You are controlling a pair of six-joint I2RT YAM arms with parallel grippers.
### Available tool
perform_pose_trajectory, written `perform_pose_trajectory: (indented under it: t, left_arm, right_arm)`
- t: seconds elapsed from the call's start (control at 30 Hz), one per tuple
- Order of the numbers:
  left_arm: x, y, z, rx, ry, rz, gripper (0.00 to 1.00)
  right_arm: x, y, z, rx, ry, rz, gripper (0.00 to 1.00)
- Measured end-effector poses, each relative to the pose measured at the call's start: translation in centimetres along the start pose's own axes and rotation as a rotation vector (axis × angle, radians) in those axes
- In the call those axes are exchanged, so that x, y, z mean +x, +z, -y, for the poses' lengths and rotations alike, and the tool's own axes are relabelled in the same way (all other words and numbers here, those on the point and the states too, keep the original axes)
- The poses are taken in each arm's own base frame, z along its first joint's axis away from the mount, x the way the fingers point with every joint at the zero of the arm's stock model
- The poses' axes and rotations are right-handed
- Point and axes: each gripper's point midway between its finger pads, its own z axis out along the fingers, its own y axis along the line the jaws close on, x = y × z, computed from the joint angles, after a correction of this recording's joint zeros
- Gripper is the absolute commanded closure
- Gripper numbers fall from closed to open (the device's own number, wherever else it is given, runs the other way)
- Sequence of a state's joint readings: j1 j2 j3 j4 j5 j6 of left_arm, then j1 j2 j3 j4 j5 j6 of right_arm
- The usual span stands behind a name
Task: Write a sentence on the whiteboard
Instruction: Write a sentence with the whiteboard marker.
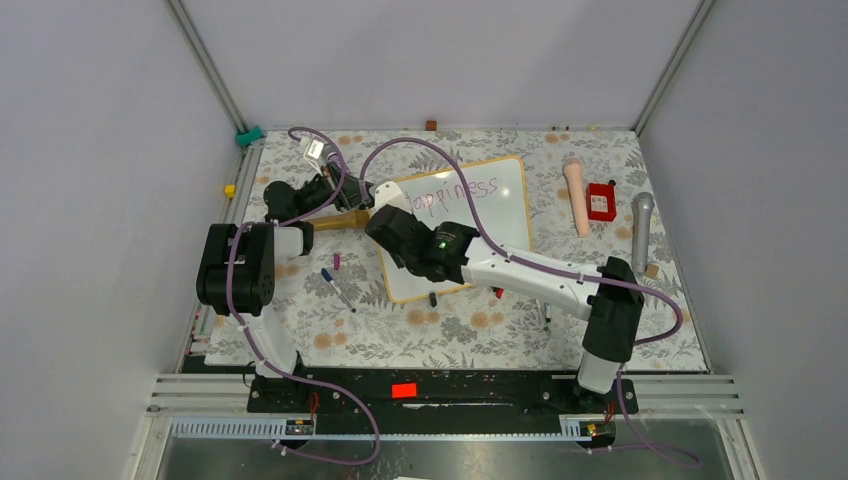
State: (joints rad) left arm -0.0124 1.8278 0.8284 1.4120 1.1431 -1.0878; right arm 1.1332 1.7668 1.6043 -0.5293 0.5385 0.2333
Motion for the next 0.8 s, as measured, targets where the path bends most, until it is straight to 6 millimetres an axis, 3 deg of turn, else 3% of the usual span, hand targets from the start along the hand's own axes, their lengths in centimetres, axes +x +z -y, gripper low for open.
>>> perform_pose_trajectory:
  t: [0.8]
  left_arm:
    - [0.0,0.0,0.2,0.000,0.001,0.002,1.00]
  right_arm:
    - [-0.2,1.1,0.2,0.050,-0.021,0.000,1.00]
